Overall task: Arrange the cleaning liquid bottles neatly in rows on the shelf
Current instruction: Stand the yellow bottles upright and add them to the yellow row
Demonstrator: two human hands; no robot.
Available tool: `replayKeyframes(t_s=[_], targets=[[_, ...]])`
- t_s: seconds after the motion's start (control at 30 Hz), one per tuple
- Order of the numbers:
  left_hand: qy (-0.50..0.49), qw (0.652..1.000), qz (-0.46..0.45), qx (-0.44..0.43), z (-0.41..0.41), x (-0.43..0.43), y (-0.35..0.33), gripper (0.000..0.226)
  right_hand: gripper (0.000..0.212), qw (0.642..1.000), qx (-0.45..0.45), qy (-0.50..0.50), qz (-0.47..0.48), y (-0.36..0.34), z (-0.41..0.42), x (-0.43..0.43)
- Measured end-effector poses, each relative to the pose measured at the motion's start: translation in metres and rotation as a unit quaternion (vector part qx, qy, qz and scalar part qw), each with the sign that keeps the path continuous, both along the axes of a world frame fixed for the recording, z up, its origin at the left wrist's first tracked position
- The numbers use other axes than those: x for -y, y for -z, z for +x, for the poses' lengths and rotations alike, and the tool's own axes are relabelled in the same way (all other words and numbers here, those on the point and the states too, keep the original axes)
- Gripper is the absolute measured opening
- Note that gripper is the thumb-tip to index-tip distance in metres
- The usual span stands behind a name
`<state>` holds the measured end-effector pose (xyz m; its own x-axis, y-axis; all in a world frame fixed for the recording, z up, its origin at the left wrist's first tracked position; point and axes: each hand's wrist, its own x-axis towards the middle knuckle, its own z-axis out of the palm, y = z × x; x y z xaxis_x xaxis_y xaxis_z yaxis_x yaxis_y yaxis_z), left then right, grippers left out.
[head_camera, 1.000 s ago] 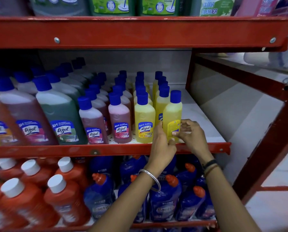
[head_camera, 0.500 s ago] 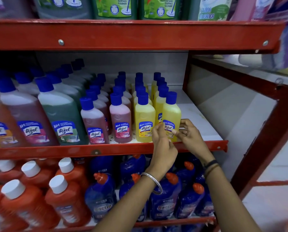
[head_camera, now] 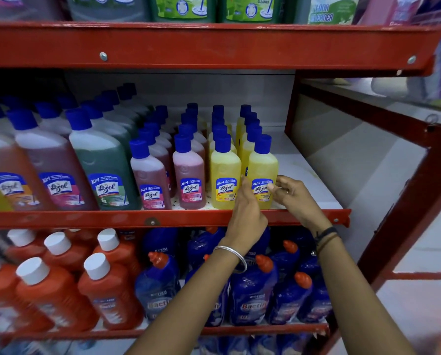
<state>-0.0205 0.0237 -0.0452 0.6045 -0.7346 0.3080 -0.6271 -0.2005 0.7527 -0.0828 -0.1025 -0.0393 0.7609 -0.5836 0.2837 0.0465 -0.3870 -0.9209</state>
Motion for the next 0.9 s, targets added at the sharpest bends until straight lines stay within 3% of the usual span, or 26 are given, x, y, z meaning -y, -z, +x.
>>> replayKeyframes(t_s=[0.4,0.57,0.63,0.7,0.77,0.9], targets=[[0.021,0.999,0.050,-0.007,-0.006,-0.016,-0.012,0.087,0.021,0.999,-0.011,0.047,-0.005,0.007,-0.002,-0.016],[0.037,0.999,0.009,-0.019,-0.006,-0.029,-0.007,0.070,0.031,0.997,-0.016,0.069,-0.004,0.006,-0.005,-0.031],[0.007,0.998,-0.062,-0.013,-0.003,-0.037,-0.003,0.063,0.034,0.986,0.053,0.157,-0.010,0.012,-0.008,-0.047],[-0.033,0.990,-0.133,-0.027,0.007,-0.048,-0.001,0.063,0.038,0.952,0.190,0.237,-0.035,0.016,-0.013,-0.074],[-0.044,0.984,-0.162,-0.056,0.018,-0.057,-0.002,0.067,0.040,0.949,0.233,0.192,-0.086,0.018,-0.014,-0.097],[-0.016,0.986,-0.137,-0.095,0.030,-0.061,0.000,0.088,0.087,0.991,0.090,0.020,-0.101,0.016,0.010,-0.129]])
